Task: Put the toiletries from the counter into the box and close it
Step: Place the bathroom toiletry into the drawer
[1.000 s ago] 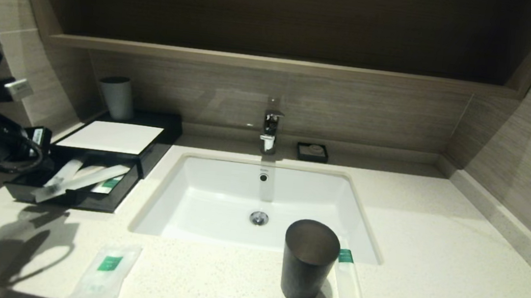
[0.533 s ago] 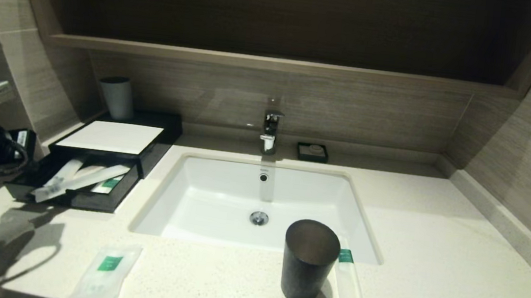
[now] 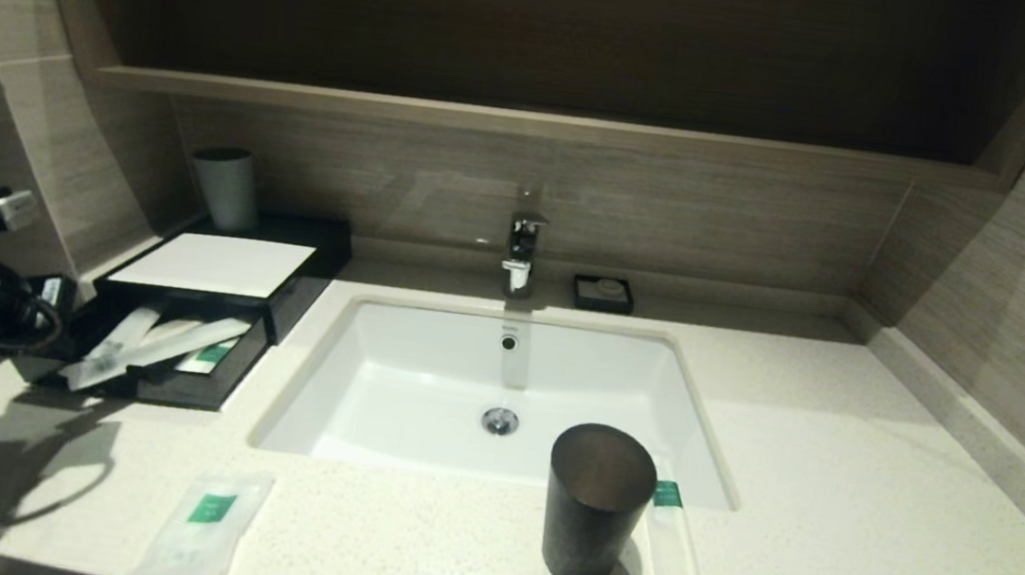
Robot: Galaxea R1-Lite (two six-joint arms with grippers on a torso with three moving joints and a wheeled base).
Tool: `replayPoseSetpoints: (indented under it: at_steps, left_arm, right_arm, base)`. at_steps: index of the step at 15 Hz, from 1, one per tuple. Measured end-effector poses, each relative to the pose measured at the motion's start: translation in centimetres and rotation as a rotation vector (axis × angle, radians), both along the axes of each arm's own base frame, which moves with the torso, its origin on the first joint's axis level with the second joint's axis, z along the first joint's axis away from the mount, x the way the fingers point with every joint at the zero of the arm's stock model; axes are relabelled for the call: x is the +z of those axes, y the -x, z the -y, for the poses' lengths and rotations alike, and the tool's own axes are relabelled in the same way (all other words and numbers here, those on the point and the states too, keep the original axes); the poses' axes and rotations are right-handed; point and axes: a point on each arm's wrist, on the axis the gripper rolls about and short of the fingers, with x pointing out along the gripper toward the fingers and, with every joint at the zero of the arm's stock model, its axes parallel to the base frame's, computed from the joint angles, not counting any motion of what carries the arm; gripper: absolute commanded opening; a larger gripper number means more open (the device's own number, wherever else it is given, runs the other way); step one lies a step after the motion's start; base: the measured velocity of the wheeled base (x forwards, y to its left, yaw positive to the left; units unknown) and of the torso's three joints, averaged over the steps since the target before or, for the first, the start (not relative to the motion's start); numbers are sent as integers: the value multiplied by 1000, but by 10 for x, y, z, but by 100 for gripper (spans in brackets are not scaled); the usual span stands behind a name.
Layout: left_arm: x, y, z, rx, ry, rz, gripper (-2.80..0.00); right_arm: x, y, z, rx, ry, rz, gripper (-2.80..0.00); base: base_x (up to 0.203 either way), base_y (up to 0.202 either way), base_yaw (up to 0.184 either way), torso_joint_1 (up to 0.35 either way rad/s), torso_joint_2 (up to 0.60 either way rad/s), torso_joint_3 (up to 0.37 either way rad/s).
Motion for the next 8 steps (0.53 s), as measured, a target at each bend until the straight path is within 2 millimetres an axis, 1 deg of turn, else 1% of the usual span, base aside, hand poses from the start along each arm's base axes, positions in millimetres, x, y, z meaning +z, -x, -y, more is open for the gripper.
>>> replayPoseSetpoints:
  at_steps: [8]
  left_arm:
    - [-13,-4,-5,-17,-5,-51,-280]
  right_arm:
    - [0,0,0,0,0,0,-280]
  base:
    - [0,0,0,0,0,0]
